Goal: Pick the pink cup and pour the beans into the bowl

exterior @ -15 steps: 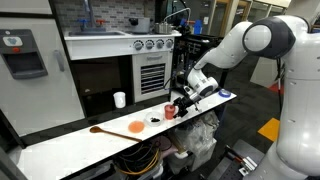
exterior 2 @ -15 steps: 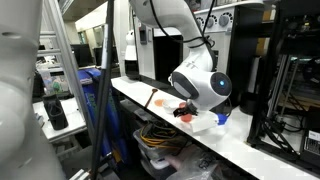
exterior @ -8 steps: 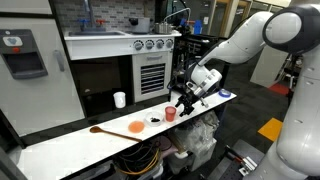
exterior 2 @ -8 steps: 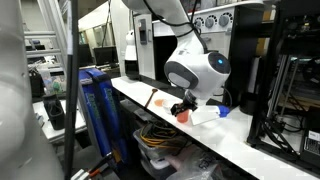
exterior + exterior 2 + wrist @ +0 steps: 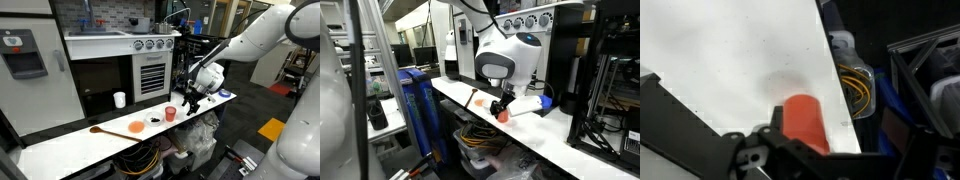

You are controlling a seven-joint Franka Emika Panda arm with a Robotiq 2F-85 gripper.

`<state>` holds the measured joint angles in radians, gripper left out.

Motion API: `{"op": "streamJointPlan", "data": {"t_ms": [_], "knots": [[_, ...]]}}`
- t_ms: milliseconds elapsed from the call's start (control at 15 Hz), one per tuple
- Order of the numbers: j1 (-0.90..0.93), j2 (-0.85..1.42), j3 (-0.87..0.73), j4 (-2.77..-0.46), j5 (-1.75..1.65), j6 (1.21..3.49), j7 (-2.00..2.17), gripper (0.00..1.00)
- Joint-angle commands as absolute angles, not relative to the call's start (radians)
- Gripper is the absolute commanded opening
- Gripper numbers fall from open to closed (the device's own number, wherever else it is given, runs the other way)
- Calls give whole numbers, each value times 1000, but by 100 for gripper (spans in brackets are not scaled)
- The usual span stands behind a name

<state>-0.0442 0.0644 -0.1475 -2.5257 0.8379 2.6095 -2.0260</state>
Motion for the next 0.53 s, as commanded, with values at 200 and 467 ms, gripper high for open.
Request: {"op": "streamJointPlan", "data": {"t_ms": [200, 467], "knots": [[-88, -80, -150, -2606, 283, 2584, -1596, 100], [-113, -189, -150, -2600, 16, 2480, -1387, 100]]}}
